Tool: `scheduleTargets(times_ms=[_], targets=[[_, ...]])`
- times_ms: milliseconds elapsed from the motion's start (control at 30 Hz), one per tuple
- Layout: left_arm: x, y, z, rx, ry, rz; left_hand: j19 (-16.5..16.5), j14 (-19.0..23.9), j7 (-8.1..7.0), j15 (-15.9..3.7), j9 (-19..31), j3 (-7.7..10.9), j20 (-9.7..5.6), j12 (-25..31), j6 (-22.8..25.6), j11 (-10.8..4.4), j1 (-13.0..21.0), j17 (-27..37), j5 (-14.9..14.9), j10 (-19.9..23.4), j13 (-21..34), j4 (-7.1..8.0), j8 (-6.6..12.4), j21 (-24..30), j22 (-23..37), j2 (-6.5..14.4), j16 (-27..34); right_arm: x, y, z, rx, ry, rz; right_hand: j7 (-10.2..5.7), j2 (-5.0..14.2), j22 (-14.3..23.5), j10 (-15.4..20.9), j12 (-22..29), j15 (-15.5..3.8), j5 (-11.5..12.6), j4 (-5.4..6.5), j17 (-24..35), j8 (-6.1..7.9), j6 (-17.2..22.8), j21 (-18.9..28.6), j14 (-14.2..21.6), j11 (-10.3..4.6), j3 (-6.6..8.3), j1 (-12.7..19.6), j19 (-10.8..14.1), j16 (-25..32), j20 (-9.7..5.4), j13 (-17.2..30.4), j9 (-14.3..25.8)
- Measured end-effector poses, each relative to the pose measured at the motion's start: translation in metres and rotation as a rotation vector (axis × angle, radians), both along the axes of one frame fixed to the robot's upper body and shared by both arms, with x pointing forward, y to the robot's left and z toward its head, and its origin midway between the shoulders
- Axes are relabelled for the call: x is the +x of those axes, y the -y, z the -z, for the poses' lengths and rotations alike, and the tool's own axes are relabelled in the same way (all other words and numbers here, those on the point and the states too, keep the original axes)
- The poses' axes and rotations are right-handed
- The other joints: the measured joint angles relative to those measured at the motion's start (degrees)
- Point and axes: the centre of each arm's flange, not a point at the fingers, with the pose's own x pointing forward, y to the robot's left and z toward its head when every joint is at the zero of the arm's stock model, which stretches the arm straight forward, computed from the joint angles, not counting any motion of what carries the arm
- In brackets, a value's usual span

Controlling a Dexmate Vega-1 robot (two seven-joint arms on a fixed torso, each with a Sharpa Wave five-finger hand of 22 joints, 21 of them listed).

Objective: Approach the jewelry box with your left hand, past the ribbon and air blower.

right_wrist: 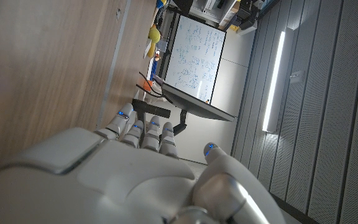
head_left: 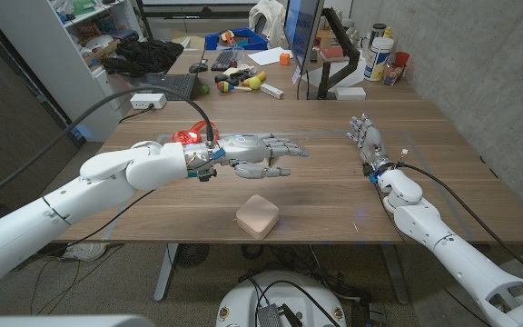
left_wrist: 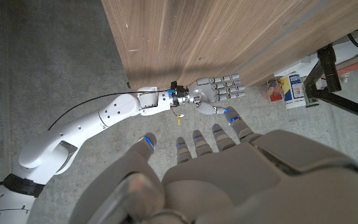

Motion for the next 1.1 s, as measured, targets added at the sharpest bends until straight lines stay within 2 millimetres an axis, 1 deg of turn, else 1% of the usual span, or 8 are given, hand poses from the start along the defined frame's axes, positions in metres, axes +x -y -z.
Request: scheduleTargets(times_ms=[1100], targets=[[0.006, -0.003, 0.014, 0.061, -0.063, -0.047, 0.0, 0.0, 0.0, 0.0, 0.0, 0.0, 0.0, -0.22, 0.01, 0.01, 0.69, -0.01, 0.0, -0.01, 0.0, 0.01, 0.0, -0.5, -0.01, -0.23, 0.0, 0.002, 0.0, 0.002, -0.001, -0.006, 0.0, 0.0, 0.0, 0.0, 0.0, 0.0, 0.0, 0.0, 0.0, 0.0, 0.0, 0.0, -0.22, 0.0, 0.0, 0.0, 0.0, -0.01, 0.0, 0.01, 0.0, 0.0]])
